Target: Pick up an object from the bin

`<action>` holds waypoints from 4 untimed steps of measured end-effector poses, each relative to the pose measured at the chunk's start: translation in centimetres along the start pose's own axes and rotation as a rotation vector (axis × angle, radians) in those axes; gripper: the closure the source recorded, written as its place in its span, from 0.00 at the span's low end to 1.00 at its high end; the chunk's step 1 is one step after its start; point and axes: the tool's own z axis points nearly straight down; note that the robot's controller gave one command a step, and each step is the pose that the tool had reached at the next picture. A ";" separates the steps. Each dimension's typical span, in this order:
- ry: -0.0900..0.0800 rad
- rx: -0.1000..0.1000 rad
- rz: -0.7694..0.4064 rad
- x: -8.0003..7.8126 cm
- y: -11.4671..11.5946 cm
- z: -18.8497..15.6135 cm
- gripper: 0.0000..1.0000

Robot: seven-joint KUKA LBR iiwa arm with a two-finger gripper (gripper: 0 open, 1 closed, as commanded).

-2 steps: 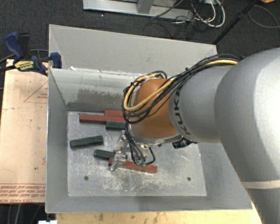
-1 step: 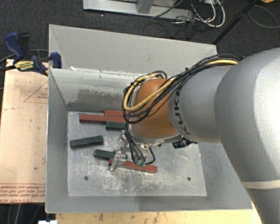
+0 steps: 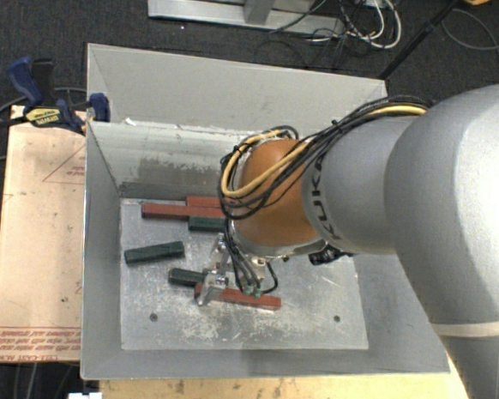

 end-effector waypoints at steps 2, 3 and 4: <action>0.009 0.004 0.000 0.1 -0.1 -3.1 1.00; 0.007 0.004 0.000 0.0 0.0 -4.2 1.00; 0.006 0.003 0.000 0.0 0.0 -5.0 1.00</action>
Offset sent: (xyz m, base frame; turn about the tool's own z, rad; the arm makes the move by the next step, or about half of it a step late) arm -0.0001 0.0001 0.0029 0.0000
